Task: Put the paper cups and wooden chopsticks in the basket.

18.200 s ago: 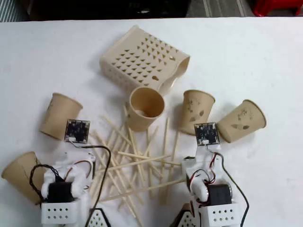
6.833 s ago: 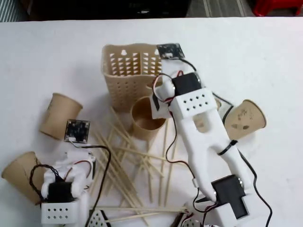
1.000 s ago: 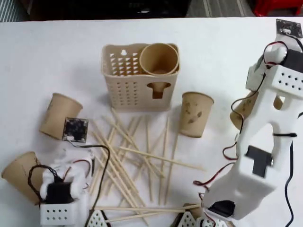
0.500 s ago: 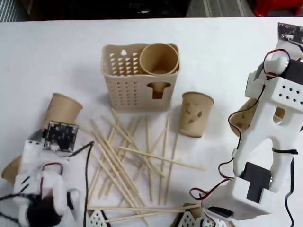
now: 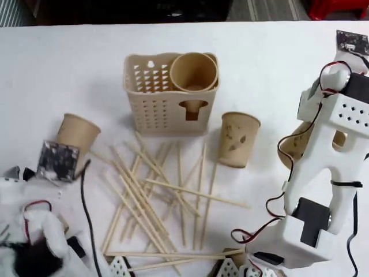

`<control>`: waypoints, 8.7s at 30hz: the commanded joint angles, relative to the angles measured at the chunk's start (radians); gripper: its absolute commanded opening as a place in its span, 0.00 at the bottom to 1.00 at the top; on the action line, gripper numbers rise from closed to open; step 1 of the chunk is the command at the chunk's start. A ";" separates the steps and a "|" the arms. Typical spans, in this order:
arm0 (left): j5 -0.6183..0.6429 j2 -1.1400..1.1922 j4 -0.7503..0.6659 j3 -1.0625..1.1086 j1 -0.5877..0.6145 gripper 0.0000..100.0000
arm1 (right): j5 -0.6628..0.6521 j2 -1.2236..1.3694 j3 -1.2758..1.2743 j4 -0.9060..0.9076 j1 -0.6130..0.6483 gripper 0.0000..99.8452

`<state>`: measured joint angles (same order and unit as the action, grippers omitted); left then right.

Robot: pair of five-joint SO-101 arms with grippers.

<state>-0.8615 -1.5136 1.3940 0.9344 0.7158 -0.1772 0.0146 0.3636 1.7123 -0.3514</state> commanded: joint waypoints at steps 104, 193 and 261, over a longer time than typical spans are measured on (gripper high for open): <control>-0.350 1.299 0.388 -0.924 0.084 0.02 | -0.226 -0.030 0.222 -0.332 0.748 0.06; 0.442 1.300 -0.772 -0.947 -1.116 0.03 | 0.058 -0.378 -0.786 -0.587 0.081 0.04; 0.506 -0.245 -0.164 0.184 -0.383 0.16 | -0.222 0.437 0.235 0.002 0.421 0.26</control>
<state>-0.3659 -1.7223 1.2497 1.1078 0.3214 -0.3675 0.4503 0.5554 1.7093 0.0629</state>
